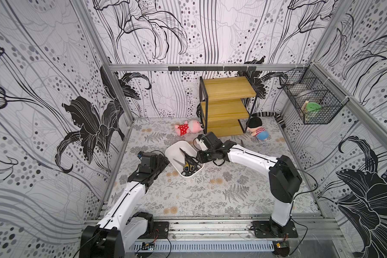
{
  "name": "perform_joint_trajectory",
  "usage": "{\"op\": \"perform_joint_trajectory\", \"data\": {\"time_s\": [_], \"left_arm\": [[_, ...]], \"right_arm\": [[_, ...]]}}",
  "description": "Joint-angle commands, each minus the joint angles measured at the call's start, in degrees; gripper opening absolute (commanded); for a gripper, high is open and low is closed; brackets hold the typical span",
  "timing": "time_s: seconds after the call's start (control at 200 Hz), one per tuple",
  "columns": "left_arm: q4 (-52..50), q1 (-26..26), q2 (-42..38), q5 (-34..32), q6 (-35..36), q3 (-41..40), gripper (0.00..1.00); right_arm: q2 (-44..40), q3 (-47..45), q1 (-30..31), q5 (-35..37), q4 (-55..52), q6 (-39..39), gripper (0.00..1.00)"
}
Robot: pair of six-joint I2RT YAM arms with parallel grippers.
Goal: Take the scissors out of the storage box
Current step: Pick up the scissors from the storage box.
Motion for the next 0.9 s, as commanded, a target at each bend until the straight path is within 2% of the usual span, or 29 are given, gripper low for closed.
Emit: {"op": "perform_joint_trajectory", "data": {"time_s": [0.0, 0.345, 0.491, 0.601, 0.896], "left_arm": [[1.4, -0.1, -1.0, 0.0, 0.2, -1.3, 0.84], [-0.4, -0.1, 0.9, 1.3, 3.6, -0.1, 0.84], [-0.5, -0.1, 1.3, 0.4, 4.5, -0.4, 0.84], [0.3, -0.1, 2.1, 0.6, 4.5, -0.5, 0.84], [-0.4, -0.1, 3.3, 0.3, 5.6, 0.5, 0.85]], "right_arm": [[3.6, 3.9, 0.4, -0.6, -2.1, 0.5, 0.29], [14.3, 17.6, 2.6, 1.4, -8.2, -1.6, 0.28], [15.7, 19.2, 3.2, 2.7, -10.2, -1.8, 0.29], [16.7, 19.5, 3.6, 2.9, -10.8, -2.1, 0.37], [19.8, 21.0, 3.9, 5.7, -12.0, -2.3, 0.37]]}}
